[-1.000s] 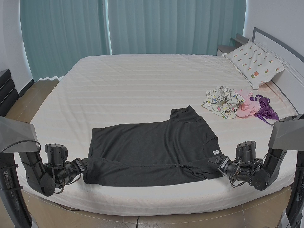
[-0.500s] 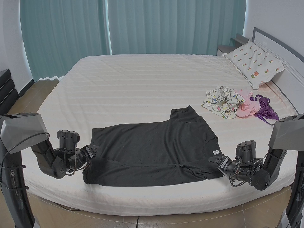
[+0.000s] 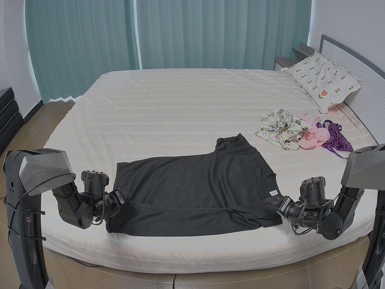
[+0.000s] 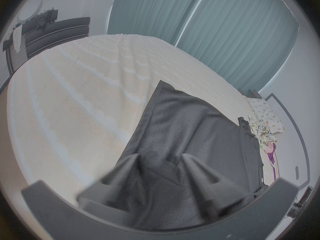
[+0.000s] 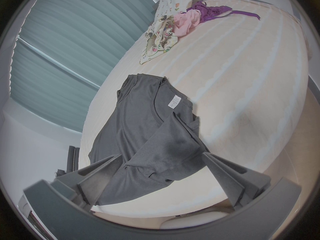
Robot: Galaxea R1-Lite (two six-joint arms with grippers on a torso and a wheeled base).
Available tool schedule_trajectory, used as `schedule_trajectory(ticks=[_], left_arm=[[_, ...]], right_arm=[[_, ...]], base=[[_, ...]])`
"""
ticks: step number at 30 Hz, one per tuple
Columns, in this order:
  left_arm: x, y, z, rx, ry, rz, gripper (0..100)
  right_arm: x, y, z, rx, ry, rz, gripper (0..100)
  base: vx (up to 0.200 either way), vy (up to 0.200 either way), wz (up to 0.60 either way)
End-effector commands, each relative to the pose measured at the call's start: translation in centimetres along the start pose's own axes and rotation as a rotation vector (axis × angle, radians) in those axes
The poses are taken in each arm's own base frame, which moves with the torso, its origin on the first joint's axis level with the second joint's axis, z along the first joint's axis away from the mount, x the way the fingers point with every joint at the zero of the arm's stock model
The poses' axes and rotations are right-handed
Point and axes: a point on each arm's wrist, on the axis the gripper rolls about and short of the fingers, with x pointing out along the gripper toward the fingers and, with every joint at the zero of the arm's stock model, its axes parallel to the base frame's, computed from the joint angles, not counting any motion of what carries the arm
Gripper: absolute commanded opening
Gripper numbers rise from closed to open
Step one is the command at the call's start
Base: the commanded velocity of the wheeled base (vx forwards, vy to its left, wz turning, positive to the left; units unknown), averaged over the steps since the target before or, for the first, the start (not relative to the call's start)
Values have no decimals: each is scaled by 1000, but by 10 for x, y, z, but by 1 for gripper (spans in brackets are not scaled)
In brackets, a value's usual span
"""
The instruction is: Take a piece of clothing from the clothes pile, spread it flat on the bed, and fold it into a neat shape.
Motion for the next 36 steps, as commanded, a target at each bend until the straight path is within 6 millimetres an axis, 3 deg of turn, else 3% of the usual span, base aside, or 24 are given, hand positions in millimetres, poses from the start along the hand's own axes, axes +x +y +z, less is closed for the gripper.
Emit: schedule_trajectory(ticks=[1,9,18,32,33,36], left_arm=[[-1,3,-2,-8,-8,15,0],[-9,6,1,-49,-40,49,0],[-8,5,-2,-62,-32,50,0],[-9,6,-4,-62,-26,51,0],[-9,6,-4,-62,-26,51,0],[-10,6,-4,-62,-26,51,0]], right_arm=[[8,-1,8,-56,-7,11,100],[34,8,39,-179,-8,8,100],[73,7,42,-270,62,17,100],[82,14,45,-293,177,9,100],[82,14,44,-294,182,6,0],[81,15,45,-306,199,-13,0]], base=[[0,0,0],[0,0,0],[0,0,0],[0,0,0],[0,0,0],[0,0,0]])
